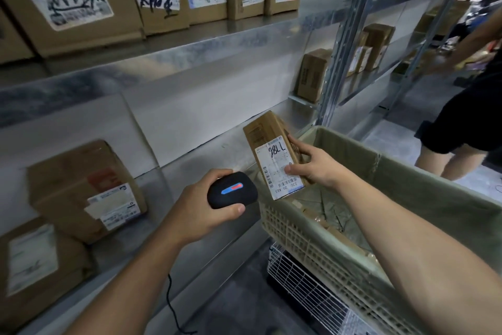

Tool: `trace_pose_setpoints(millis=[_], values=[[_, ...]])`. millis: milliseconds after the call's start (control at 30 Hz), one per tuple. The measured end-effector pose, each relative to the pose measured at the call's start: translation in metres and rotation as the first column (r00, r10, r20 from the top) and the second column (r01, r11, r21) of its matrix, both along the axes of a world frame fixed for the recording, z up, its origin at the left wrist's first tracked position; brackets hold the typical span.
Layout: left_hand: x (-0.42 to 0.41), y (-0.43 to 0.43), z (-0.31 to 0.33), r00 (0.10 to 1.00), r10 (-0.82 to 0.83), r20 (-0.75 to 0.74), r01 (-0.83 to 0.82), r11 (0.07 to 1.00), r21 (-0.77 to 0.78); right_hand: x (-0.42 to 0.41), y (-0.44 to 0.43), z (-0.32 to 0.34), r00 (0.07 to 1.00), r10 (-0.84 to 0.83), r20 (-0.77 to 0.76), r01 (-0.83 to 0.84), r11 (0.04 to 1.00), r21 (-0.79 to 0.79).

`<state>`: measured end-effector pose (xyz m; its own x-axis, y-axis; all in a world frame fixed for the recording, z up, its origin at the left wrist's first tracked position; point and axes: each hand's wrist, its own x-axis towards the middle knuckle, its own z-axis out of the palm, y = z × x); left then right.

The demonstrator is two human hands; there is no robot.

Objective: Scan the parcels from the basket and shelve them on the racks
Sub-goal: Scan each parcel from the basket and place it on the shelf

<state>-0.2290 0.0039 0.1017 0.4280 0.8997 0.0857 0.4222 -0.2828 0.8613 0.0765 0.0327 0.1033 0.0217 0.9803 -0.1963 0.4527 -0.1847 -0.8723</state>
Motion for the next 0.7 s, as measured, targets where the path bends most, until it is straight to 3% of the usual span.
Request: trace_pose_setpoints(millis=[367,700], values=[[-0.013,-0.003,-0.007,0.943,0.329,0.045,-0.327,0.944,-0.033,-0.056,0.077,-0.024,0.960,0.177,-0.215,-0.168,0.984,0.062],[-0.018,-0.019,-0.013,0.752,0.646,0.130,-0.641,0.763,-0.080,-0.120,0.124,-0.042,0.839,0.460,-0.291,-0.454,0.886,0.089]])
